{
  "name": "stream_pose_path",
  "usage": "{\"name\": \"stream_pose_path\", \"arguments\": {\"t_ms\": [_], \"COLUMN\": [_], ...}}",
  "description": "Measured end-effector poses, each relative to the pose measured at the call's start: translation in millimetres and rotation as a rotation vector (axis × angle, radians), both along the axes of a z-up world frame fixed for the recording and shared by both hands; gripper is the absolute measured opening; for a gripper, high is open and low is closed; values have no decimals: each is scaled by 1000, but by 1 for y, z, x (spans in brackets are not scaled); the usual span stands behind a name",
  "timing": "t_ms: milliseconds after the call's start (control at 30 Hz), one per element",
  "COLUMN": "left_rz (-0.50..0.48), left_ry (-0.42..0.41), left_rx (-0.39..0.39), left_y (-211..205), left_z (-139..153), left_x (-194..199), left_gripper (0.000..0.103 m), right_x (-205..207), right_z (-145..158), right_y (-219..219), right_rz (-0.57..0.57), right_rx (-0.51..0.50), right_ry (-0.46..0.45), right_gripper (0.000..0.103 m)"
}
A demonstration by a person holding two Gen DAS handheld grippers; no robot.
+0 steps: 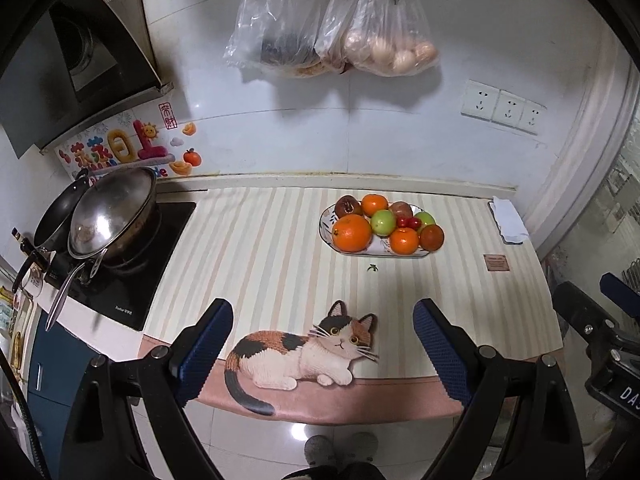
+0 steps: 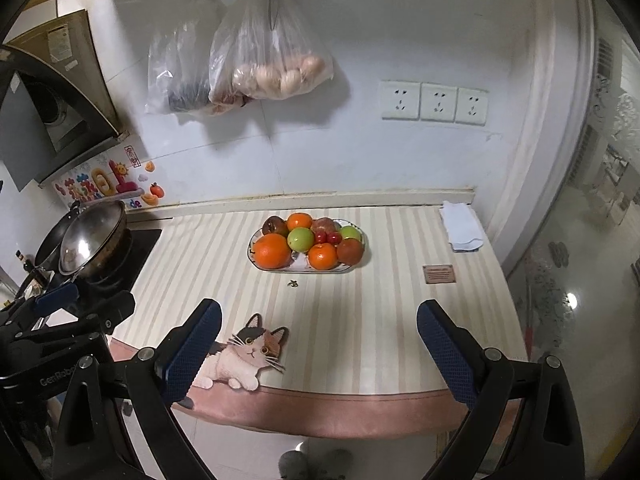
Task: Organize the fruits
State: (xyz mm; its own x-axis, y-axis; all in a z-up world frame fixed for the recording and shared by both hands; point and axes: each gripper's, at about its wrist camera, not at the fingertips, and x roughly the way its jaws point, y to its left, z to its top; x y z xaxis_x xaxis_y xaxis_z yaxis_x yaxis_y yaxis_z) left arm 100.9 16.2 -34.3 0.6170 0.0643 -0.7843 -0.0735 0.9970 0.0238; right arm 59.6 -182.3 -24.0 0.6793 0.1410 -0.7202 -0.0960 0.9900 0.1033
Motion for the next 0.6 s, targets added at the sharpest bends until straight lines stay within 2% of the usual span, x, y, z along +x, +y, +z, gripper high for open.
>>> {"name": "stream_pose_path", "arguments": {"t_ms": [267,600], "left_rz": [-5,-12], "left_ry": [38,69], "left_rx": [9,-11], "left_y": [1,3], "left_z": [-9,-17], "left_x": [21,29], "left_gripper": [92,92], "right_x": [38,45], "right_z": [-18,-29], "right_y": [9,16], "right_rz": [9,11], "right_rx": [25,22], "right_ry": [61,96], "right_gripper": [100,100]}}
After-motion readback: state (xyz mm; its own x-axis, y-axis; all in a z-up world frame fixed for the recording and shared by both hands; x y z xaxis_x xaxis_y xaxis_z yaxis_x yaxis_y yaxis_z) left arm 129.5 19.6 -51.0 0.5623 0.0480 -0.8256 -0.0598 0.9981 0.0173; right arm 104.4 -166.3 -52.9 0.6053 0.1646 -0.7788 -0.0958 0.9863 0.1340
